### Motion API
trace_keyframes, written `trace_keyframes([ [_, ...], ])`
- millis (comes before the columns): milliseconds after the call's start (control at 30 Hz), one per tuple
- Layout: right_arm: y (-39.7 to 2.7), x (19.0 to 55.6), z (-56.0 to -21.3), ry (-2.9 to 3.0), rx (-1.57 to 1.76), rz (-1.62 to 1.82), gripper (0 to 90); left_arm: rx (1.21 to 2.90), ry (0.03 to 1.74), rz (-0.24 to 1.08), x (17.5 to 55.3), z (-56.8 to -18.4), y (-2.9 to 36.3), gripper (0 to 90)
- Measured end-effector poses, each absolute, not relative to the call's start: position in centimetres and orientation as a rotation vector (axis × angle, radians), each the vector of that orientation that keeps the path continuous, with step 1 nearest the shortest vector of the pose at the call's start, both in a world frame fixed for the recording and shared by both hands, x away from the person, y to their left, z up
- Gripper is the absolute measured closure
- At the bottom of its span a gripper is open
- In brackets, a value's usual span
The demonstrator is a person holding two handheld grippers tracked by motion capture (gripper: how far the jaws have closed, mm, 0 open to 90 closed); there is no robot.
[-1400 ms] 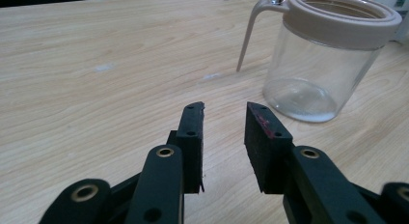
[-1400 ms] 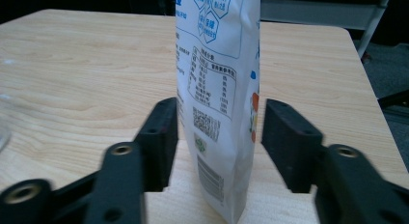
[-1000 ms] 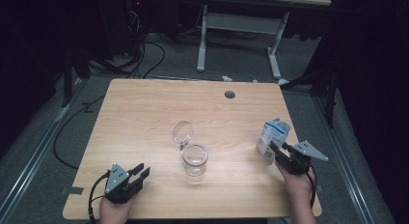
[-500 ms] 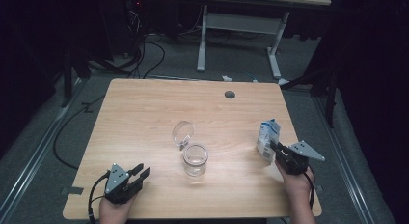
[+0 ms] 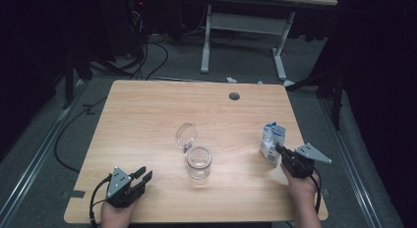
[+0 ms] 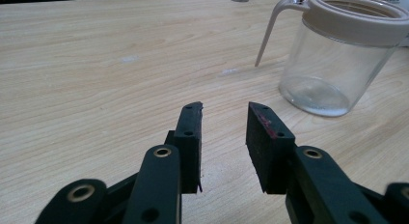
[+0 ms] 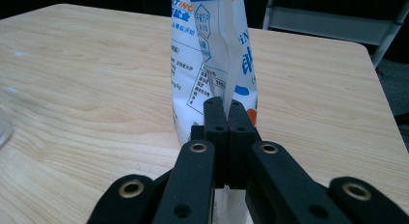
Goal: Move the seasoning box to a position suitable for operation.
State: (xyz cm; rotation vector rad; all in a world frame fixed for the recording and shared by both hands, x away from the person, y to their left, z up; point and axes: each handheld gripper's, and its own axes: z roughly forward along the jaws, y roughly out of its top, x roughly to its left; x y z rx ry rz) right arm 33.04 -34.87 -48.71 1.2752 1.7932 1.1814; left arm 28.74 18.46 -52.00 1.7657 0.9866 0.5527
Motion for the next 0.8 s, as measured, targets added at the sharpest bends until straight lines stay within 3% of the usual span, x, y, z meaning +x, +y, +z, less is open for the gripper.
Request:
trace_keyframes([
  [800, -32.9, 31.8, -46.4, 1.802, 1.222, 1.289, 90.0, 1.731, 0.965, 0.528, 28.6, -52.0, 18.5, 64.3],
])
